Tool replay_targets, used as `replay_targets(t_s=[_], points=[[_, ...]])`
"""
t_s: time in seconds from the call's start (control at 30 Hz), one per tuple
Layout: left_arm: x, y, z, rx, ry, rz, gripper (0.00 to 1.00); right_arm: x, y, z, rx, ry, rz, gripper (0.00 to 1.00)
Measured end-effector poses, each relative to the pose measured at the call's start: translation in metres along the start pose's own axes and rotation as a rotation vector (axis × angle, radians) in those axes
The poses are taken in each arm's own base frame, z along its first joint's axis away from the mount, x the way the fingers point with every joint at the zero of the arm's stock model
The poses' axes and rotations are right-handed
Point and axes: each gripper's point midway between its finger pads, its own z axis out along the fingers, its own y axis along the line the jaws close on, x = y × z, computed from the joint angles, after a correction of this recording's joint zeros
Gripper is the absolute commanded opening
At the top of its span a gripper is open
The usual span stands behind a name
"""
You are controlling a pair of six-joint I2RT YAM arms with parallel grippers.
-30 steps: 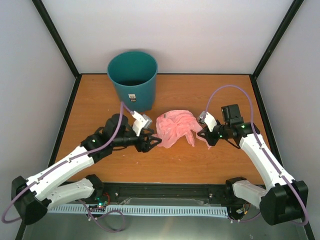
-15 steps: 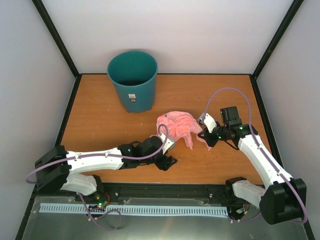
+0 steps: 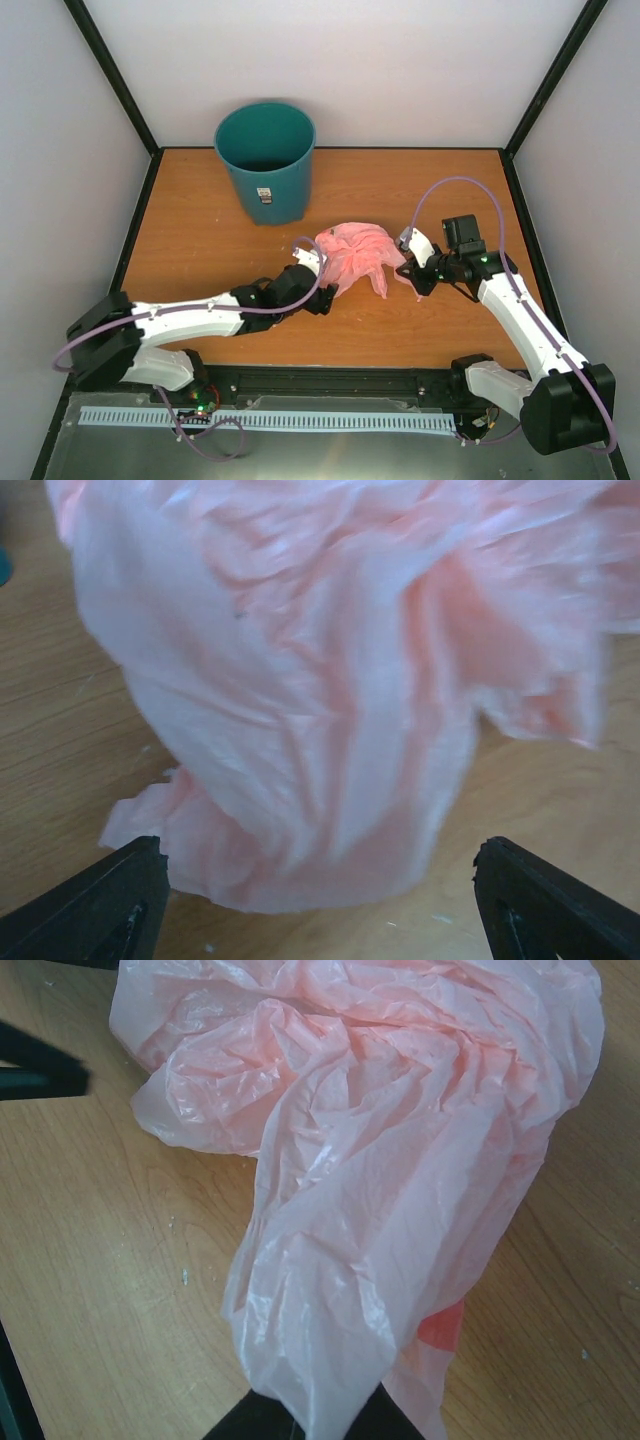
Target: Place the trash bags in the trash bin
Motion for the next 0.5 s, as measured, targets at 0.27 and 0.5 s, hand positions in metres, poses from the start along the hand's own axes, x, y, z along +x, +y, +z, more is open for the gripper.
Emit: replay_targets(t_s=[0.27,0.5], points=[[0.004,0.036,0.045,-0.087,0.008,-0.019,0.55,0.001,0.001,0.0,-0.004,0.003,-0.008,0.03],[-0.014,0.024,0.06,0.02,-0.064,-0.001,0.01,0.004,-0.003,0.002,0.01,0.018,0.002,0.03]])
